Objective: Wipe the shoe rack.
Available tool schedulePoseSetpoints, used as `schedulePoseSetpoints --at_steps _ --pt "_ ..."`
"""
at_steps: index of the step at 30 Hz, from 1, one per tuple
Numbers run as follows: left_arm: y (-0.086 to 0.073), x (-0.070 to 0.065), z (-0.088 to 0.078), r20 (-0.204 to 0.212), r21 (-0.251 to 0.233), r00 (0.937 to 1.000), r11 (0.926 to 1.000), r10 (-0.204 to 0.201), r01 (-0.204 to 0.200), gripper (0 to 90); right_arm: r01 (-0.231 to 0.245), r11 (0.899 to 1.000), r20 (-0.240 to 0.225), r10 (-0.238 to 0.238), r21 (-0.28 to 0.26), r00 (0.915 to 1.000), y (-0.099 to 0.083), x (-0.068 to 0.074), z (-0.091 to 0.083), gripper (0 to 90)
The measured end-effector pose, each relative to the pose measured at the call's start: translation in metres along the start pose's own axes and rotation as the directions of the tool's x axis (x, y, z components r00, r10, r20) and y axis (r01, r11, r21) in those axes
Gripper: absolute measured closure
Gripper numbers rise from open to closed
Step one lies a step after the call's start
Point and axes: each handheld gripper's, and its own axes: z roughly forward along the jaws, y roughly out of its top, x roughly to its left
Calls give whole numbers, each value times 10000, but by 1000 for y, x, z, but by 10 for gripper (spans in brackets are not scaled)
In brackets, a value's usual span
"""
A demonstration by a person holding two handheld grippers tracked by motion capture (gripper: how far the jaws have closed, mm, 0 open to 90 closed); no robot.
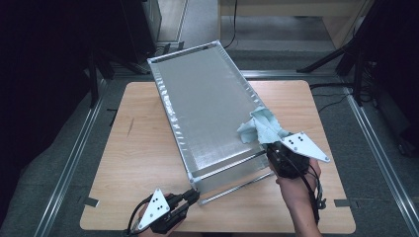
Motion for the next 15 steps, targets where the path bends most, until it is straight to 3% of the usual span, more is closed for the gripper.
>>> schedulePoseSetpoints --at_steps 2,6,10,15 --pt "0 0 0 1 -3 10000 10000 -24 24 817 220 9998 93 -220 13 9997 -1 6 0 836" --pt "0 -1 0 -27 -11 10000 10000 -43 43 817 318 9995 -314 -318 -11 9990 -4 20 0 836" --pt "0 0 0 -13 -14 10000 10000 -39 39 817 696 9976 -1044 -692 6 9921 -8 53 3 836" --pt "0 0 0 -2 -18 10000 10000 -40 40 816 1081 9941 -1901 -1060 8 9760 -10 87 4 836"
